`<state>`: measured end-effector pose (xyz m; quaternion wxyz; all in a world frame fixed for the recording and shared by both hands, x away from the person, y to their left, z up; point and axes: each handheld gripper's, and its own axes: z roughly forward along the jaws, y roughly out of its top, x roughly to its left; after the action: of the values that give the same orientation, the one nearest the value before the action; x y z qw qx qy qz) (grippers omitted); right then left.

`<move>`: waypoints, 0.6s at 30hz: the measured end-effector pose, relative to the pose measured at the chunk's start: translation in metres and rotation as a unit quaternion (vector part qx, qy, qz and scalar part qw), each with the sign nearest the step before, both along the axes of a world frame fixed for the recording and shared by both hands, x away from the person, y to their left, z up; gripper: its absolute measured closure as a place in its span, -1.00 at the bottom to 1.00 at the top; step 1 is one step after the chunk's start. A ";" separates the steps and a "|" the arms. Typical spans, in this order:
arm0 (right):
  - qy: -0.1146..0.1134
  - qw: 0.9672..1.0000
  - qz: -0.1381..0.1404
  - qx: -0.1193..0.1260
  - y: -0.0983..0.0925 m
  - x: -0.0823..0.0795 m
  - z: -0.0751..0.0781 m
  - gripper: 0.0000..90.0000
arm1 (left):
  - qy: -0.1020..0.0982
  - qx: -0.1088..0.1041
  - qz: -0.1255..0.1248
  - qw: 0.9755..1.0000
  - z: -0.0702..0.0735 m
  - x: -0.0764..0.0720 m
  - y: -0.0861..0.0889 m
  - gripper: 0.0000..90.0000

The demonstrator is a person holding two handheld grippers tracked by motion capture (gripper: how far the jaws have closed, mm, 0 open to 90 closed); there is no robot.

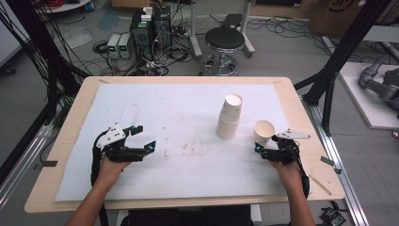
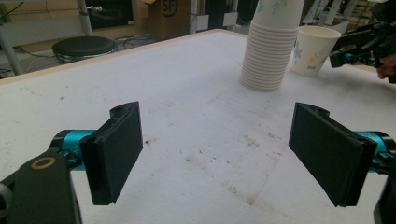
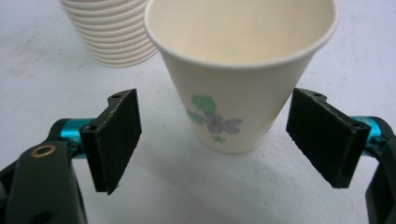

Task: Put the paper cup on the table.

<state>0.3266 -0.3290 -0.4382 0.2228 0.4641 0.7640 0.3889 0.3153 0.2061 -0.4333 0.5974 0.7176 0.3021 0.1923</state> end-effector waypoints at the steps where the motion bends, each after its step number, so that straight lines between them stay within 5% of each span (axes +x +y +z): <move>1: -0.001 1.000 0.001 -0.001 0.001 -0.003 0.002 -0.59 | -0.001 -0.003 0.001 1.000 0.000 0.000 0.001 -0.61; 5: -0.034 0.999 0.012 -0.013 0.002 -0.019 0.012 -0.59 | -0.005 -0.016 0.010 1.000 0.001 0.001 0.004 -0.62; 12: -0.084 0.996 0.026 0.004 0.005 -0.036 0.034 -0.59 | -0.010 -0.036 0.026 0.999 0.005 0.000 0.010 -0.67; 18: -0.135 0.986 0.091 0.026 0.022 -0.046 0.055 -0.59 | -0.015 -0.040 0.014 0.999 0.008 -0.002 0.008 -0.67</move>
<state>0.2809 -0.3074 -0.3828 0.2754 0.3415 0.7557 0.4863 0.3134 0.2139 -0.4249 0.6276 0.6856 0.3107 0.1991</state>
